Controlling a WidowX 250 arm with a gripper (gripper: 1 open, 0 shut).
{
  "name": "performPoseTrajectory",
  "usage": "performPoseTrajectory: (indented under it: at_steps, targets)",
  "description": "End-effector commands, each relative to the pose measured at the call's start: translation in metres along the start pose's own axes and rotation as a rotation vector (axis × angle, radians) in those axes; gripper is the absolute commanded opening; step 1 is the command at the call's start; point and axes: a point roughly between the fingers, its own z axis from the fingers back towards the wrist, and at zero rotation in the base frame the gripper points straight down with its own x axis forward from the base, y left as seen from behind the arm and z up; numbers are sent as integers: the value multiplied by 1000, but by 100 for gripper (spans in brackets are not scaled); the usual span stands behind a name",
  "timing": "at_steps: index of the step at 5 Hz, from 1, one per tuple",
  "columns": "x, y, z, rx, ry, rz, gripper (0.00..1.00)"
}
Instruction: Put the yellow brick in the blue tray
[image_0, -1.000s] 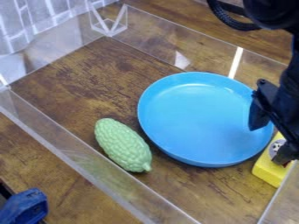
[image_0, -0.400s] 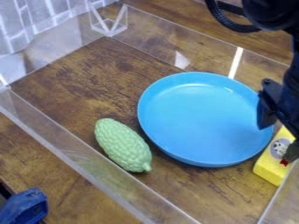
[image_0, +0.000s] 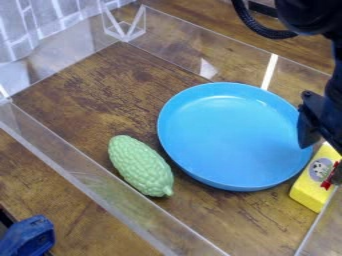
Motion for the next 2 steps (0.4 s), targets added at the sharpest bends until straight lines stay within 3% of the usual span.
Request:
performPoseTrajectory:
  at_steps: [1, 2]
  targets:
    - [-29, -17, -53, -27, 114, -16, 100]
    - [-28, -16, -45, -25, 119, -18, 0]
